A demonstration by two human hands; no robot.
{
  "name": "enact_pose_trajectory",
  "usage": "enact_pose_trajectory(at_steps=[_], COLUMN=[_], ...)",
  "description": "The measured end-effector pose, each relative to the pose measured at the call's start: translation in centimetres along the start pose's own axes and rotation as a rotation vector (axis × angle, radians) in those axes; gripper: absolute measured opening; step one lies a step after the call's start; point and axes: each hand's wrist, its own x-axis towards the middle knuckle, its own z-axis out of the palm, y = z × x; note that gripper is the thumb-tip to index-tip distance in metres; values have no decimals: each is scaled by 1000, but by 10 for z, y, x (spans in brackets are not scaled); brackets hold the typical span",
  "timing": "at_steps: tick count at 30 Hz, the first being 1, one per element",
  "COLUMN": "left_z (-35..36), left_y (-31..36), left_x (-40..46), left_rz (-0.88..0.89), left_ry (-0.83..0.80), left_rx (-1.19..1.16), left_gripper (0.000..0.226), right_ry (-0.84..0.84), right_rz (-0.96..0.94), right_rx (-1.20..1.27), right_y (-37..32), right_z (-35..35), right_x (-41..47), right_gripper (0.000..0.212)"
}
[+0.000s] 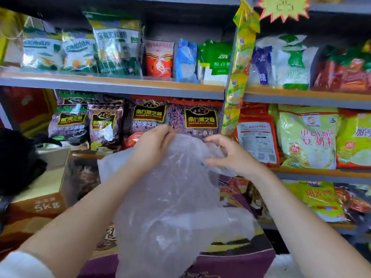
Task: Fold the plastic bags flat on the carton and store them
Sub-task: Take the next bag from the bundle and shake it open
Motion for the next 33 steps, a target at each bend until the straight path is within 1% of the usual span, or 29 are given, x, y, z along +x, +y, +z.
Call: enact_pose_trajectory(at_steps=[1,2,4,5,6,7,8,10,11,12,14,15,17,18,20,21,22,23,24,25,26,27,28,29,31,32,33], left_z=[4,8,18,24,29,34,38,46,49,52,58,61,66,68,71,72,73,74,74,75,76,77,79,80,82,84,86], left_y=[-14,-25,-44,-50,-53,-54,-52,-47,-44,-39,-36,-37,-36,-35,-37,-37,-37,-36,-35,-34,-34,-34,-35,-37,-37,-37,-35], left_x=[0,0,-3,-5,-7,-8,-8,-2,2,6,10,11,8,6,1,-2,-4,-6,-8,-10,-11,-12,-14,-16,-18,-19,-20], left_rz=[-32,-59,-81,-83,-83,-87,-91,-75,-60,-53,-54,-66,-70,-76,-100,-108,-124,-138,-155,-169,-179,-189,-187,-179,-141,-114,-94], left_ry=[-11,-25,-84,-138,-199,-251,-299,-381,-414,-438,-446,-451,-469,-479,-510,-535,-569,-605,-638,-673,-700,-717,-719,-715,-693,-685,-679], left_rx=[-10,-17,-23,-35,-55,-87,-121,-201,-236,-260,-324,-356,-394,-404,-417,-412,-404,-389,-366,-342,-339,-358,-382,-390,-360,-336,-318], left_gripper=[28,28,30,36,44,47,46,41,39,36,25,25,38,43,48,48,44,36,35,37,37,34,29,23,15,17,24], right_ry=[-22,-2,135,223,303,356,376,346,338,353,444,486,512,513,505,498,474,457,453,467,479,511,540,572,593,592,583], right_rz=[38,79,177,243,317,391,454,521,525,524,502,457,308,240,170,169,185,229,274,303,305,293,286,277,261,261,277], right_rx=[-62,-92,-62,1,122,295,497,841,959,1066,1251,1343,1523,1581,1541,1443,1301,1102,854,577,335,175,101,63,48,97,202], right_y=[14,26,44,48,49,49,47,41,38,35,30,30,32,31,36,41,46,54,60,67,73,79,79,81,83,82,83], right_z=[-3,-5,-6,-6,-5,-3,-1,2,2,3,1,0,-4,-4,-2,0,3,4,4,4,3,2,1,0,-1,-2,-2], right_x=[1,0,1,2,3,5,8,15,18,22,27,28,28,26,21,20,18,15,13,10,8,5,2,0,-2,-3,-2], right_gripper=[41,34,25,23,21,19,19,28,34,36,22,16,26,27,22,32,45,53,55,51,42,28,15,8,12,13,13])
